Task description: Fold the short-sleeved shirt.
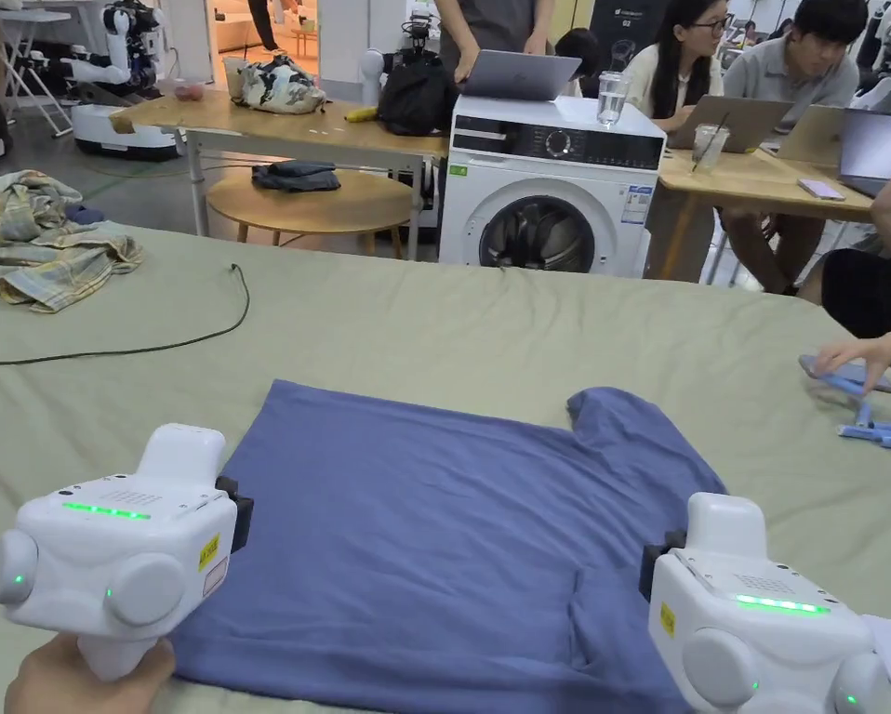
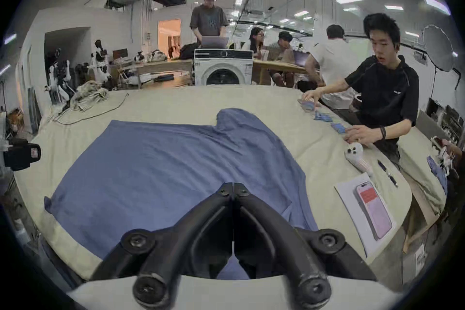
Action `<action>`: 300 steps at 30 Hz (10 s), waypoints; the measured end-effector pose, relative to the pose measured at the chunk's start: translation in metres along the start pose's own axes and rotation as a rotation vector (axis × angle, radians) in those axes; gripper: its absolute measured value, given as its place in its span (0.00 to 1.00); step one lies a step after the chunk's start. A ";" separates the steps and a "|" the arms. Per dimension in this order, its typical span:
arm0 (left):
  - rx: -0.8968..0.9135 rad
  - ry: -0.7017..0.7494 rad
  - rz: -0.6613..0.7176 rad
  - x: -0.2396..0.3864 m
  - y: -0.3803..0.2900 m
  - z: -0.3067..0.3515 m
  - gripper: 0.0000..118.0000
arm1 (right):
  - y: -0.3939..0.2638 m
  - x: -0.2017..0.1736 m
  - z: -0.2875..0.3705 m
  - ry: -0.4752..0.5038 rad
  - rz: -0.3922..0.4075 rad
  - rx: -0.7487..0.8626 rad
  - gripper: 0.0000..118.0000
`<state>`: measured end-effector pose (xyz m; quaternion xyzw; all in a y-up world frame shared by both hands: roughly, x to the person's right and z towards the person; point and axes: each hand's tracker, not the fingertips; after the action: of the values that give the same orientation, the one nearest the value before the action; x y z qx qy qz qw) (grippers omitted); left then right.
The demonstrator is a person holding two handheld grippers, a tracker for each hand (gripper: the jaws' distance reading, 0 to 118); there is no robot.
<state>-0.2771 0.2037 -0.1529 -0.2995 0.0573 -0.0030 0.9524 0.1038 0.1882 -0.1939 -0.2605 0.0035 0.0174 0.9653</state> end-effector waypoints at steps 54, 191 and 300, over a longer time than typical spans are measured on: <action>-0.532 0.050 0.009 -0.052 -0.050 -0.049 0.01 | -0.063 0.095 -0.049 0.024 -0.047 -0.541 0.08; -0.526 -0.109 0.131 -0.083 -0.016 -0.067 0.00 | -0.004 0.116 -0.060 0.003 0.149 -0.545 0.00; -0.373 -0.081 0.054 -0.054 0.115 -0.223 0.00 | 0.102 0.097 -0.323 -0.013 0.031 -0.562 0.00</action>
<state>-0.3589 0.1729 -0.3944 -0.4689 0.0263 0.0453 0.8817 0.1977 0.1169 -0.5260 -0.5177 -0.0036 0.0342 0.8548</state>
